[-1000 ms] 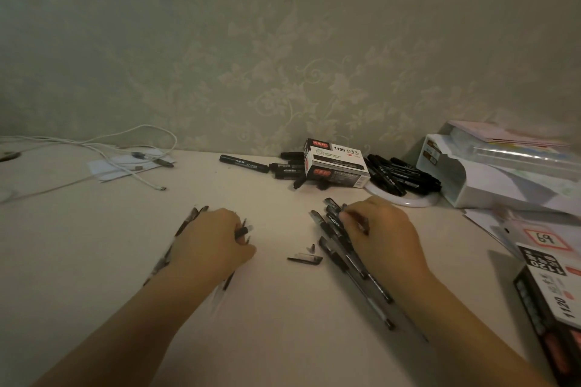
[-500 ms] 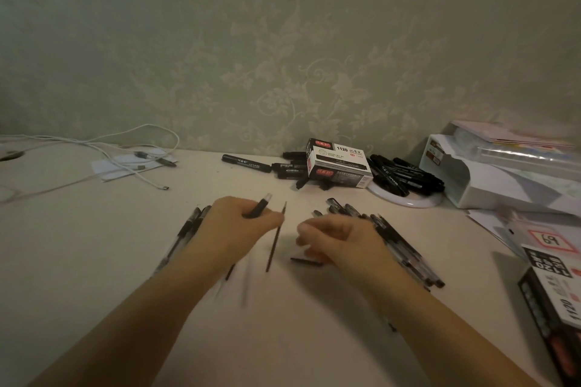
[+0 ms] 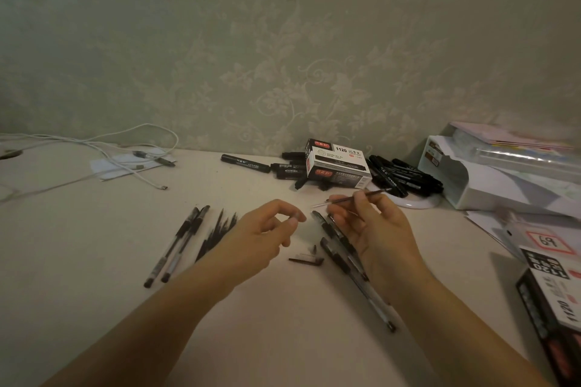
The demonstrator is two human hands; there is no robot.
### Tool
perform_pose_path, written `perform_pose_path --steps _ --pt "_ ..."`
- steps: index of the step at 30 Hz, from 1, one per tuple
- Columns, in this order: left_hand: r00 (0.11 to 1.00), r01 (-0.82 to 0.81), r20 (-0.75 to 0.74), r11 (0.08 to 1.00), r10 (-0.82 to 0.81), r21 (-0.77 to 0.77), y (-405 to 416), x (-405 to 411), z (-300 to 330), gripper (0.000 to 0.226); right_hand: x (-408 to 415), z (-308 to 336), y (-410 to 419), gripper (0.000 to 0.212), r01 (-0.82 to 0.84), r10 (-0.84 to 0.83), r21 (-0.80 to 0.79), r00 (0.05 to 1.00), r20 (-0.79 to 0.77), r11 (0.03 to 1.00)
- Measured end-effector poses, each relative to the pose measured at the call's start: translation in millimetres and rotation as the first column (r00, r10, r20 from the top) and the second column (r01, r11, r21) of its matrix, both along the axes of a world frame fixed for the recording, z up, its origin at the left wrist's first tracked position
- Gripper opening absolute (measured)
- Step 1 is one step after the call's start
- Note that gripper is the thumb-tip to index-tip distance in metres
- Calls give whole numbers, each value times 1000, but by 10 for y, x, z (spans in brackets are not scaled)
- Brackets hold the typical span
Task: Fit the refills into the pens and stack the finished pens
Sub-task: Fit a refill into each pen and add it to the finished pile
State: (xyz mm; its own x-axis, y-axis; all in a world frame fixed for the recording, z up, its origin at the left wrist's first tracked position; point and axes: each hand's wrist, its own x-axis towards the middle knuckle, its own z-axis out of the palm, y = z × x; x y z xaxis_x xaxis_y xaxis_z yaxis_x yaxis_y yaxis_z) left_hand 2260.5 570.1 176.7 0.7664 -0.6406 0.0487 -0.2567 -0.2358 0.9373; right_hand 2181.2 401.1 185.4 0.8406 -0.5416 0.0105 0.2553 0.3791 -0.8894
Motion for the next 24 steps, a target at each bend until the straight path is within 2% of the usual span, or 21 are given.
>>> perform_pose_path --steps 9,11,14,17,19,21,22,24 --pt "997 63 49 998 -62 -31 -5 -18 3 12 13 -59 7 11 -40 40 -34 999 -19 999" --pt "995 62 81 998 -60 -14 -4 -18 -3 13 1 -52 -3 12 -37 34 -119 999 -30 992" --pt "988 68 139 998 -68 4 -13 -30 -14 13 -21 -49 -2 11 -42 18 -358 997 -71 933" --pt "987 75 145 997 -72 -16 -18 -46 -9 13 -42 -79 53 9 -129 41 -619 987 -156 775" --pt "989 59 139 998 -54 -33 -14 -38 -1 13 -46 -109 84 12 -185 84 -691 981 -177 699" --pt "991 24 136 999 -17 -47 -9 -15 3 13 -39 -142 71 13 -166 37 -755 982 -185 635" --pt "990 6 143 999 0 -42 -6 -4 2 13 -29 -165 45 14 -143 -33 -816 980 -195 560" --pt "988 -16 154 999 21 -36 -5 9 -2 13 -10 -209 -17 15 -142 -177 -948 964 -198 284"
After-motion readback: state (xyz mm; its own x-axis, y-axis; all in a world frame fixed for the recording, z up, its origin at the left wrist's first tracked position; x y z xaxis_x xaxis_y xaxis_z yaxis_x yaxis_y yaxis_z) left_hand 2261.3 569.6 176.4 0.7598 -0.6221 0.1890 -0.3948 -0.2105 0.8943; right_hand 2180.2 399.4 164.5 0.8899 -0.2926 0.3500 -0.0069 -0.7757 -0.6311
